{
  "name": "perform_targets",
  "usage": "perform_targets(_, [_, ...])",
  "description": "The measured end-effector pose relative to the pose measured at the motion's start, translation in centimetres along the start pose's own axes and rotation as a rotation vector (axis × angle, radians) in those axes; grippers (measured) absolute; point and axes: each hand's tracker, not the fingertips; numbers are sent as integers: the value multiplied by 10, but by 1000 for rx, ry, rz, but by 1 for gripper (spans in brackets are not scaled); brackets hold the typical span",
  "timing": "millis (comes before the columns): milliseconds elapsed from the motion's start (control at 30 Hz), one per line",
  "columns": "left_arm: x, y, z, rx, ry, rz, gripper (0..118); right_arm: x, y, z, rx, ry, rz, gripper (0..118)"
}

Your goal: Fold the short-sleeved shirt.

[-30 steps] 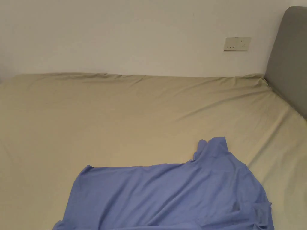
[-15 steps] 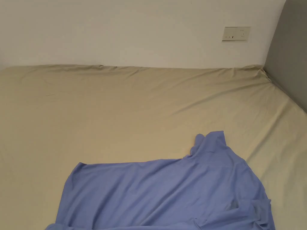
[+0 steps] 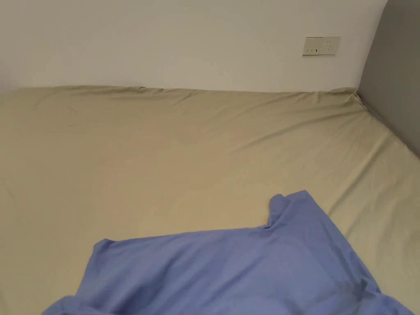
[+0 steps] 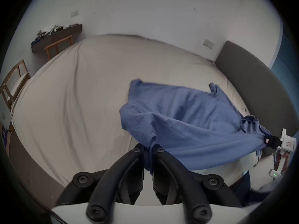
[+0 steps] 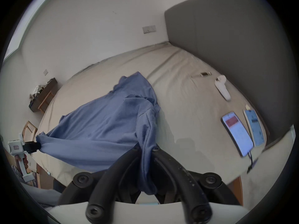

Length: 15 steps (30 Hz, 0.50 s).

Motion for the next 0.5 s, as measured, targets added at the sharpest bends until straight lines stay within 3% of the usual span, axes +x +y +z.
perform_targets(100, [-2,-34,-21,-119,39,-11,8,5,-33,-23,-112,-34,-1,8])
perform_targets(233, [-9,-64,-52,-200,76,2,8,-10,-57,-51,-191,-118,87,8])
perform_targets(300, [-10,-65,-53,-205,87,21,19,-12,-58,-53,-175,-122,94,12])
perform_targets(333, [-12,-64,-52,-191,146,12,37,-11,-55,-53,-167,-147,108,23])
perform_targets(367, [-11,-61,-46,-158,193,-15,79,-10,-50,-50,-139,-181,130,52])
perform_targets(400, [-11,-56,-35,-105,219,-42,94,-11,-44,-40,-87,-197,152,78])
perform_targets(433, [-10,-48,-20,-34,239,-48,102,-12,-35,-28,-13,-189,167,100])
perform_targets(467, [-4,-38,3,41,246,-37,102,-14,-26,-15,57,-178,181,113])
perform_targets(500, [0,-25,24,150,237,-18,102,-17,-14,4,159,-169,197,112])
